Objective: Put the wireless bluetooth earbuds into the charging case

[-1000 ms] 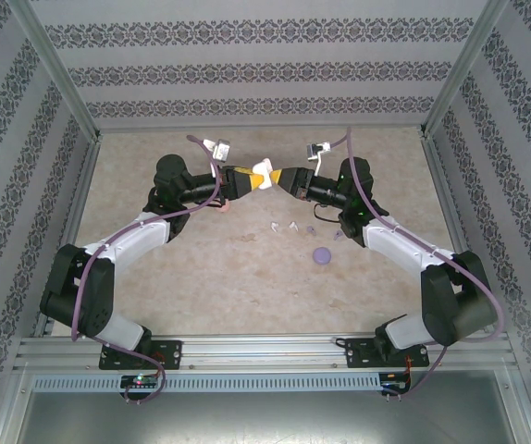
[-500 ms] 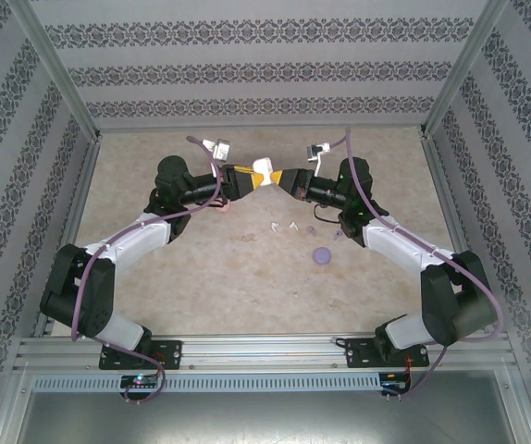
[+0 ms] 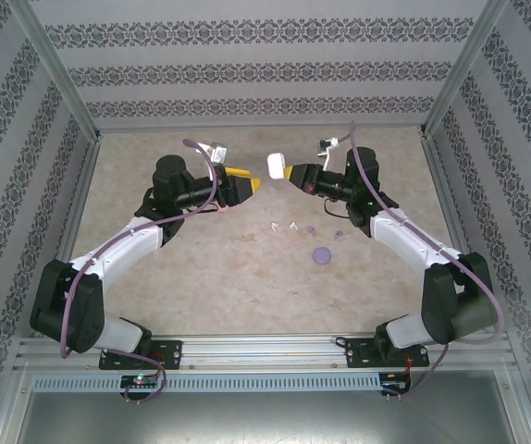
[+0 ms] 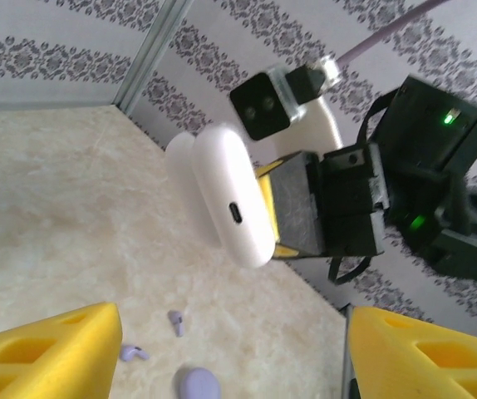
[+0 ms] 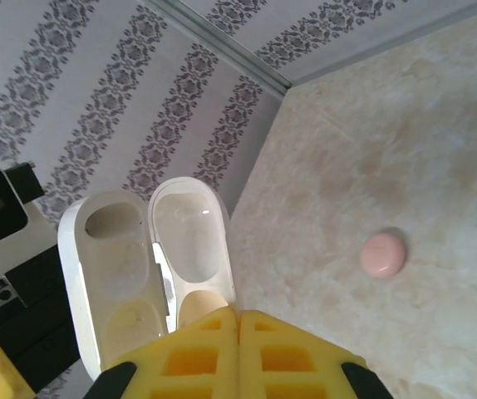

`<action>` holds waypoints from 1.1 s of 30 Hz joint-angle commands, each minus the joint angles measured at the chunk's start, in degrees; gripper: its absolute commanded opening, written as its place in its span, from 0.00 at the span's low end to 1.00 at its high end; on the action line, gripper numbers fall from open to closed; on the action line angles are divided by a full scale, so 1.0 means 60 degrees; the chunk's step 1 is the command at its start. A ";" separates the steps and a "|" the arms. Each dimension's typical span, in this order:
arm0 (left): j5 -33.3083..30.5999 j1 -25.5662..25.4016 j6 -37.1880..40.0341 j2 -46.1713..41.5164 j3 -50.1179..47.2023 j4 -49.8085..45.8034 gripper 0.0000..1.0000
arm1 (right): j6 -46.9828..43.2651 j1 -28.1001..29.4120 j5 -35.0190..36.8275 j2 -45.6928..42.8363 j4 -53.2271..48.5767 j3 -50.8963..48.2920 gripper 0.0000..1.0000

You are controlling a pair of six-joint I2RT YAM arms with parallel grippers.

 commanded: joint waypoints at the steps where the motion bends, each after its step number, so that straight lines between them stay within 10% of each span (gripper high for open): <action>1: -0.0156 0.0099 0.1558 -0.0130 0.0911 -0.2096 0.73 | -0.1858 -0.0056 0.0319 0.0078 -0.1758 0.0820 0.00; 18: 0.0266 0.0572 0.5317 0.1768 0.4241 -0.7426 0.84 | -0.6471 -0.0037 0.2569 0.0411 -0.6071 0.2378 0.00; 33: 0.3038 0.0629 0.8728 0.4965 0.8167 -1.3153 0.80 | -0.8538 0.0732 0.2570 0.1065 -0.7807 0.3358 0.00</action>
